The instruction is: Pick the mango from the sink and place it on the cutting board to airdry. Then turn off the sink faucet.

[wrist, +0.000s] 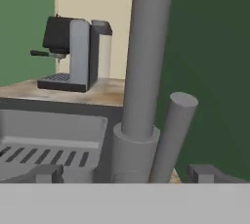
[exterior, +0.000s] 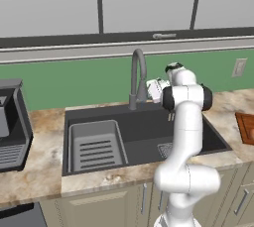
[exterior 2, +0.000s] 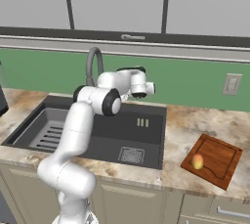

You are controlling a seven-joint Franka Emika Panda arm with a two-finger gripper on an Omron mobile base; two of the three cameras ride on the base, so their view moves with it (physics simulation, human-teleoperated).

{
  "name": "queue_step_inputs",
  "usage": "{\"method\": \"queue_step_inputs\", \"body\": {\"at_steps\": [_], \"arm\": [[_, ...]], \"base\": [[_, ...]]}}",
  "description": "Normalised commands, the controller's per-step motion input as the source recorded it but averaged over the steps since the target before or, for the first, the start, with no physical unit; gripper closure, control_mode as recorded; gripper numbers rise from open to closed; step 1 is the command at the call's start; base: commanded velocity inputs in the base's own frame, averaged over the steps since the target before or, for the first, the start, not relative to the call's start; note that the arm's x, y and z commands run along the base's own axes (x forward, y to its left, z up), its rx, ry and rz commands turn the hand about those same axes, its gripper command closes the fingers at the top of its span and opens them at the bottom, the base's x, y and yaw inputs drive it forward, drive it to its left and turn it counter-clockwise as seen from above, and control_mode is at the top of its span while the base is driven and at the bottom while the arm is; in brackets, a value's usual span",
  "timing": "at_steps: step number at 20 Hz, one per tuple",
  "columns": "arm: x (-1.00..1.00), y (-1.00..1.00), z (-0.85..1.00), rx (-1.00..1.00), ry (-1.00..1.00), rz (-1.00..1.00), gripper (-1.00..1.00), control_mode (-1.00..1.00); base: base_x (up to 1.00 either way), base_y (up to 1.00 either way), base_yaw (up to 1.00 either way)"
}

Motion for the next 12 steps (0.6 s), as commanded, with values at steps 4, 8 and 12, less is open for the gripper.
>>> {"method": "queue_step_inputs", "body": {"at_steps": [4,8,12], "arm": [[-0.19,1.00,0.23,-0.09,-0.09,0.26,-1.00,-1.00],[-0.35,0.98,0.18,-0.11,-0.12,0.22,-1.00,-1.00],[-0.56,0.19,0.00,-0.03,-0.19,0.22,-1.00,-1.00]], "base": [[0.00,0.00,0.00],[0.00,0.00,0.00],[0.00,0.00,0.00]]}}
